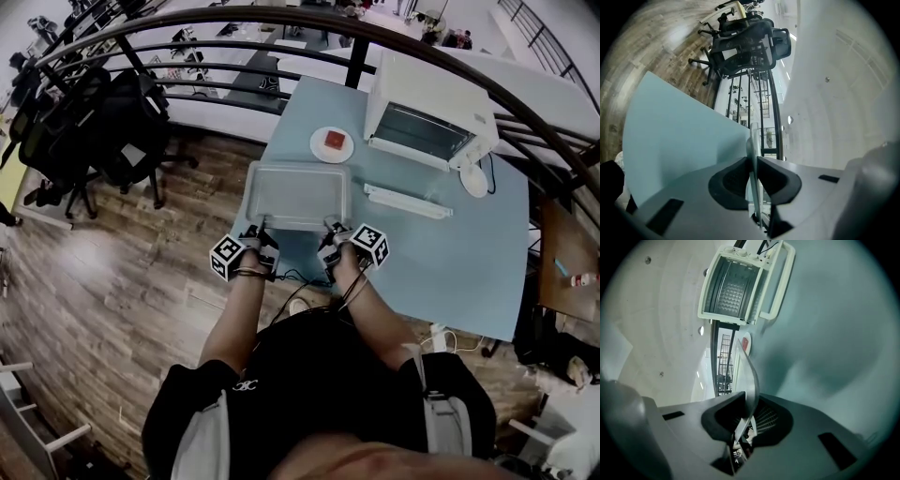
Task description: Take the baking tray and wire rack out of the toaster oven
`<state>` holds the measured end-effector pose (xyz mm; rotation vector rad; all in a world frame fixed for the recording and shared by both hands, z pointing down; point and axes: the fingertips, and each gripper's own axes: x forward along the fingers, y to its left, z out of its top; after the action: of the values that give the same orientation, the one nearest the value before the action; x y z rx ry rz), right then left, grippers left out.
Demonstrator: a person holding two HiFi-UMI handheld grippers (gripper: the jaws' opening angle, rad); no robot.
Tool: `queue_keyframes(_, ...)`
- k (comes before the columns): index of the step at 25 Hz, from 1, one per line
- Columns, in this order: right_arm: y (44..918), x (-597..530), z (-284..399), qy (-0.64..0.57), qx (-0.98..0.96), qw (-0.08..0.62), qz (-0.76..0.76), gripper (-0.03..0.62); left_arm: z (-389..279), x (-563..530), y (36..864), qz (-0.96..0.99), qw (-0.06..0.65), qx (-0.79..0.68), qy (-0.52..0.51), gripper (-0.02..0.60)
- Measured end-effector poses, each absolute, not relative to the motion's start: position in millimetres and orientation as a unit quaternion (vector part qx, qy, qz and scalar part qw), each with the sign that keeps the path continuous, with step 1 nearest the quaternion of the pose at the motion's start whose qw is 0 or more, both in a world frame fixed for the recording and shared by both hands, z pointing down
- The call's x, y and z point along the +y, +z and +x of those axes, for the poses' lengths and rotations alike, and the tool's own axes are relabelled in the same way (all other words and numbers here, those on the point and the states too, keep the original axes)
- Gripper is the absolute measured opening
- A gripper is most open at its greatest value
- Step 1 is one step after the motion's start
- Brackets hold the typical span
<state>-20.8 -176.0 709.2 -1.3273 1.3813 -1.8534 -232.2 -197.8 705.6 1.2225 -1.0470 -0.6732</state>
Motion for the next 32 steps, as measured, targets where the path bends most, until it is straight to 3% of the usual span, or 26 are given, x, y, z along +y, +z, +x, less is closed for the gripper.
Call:
queue_keyframes(14, 746.1, -174.8, -28.3, -0.7, 0.46, 0.205, -0.507, 0.063, -238.8, -204.0, 739.7, 0.508, 0.67, -0.482, -0.247, 0.067)
queue_keyframes(22, 770.1, -167.4, -25.2, -0.686, 0.439, 0.127, -0.567, 0.079, -238.0, -202.3, 756.2, 0.538, 0.65, -0.52, -0.134, 0.069)
queue_keyframes(32, 770.1, -168.1, 4.1, -0.557, 0.452, -0.055, -0.695, 0.248, -236.1, -205.8, 757.5, 0.602, 0.574, -0.555, 0.012, 0.135)
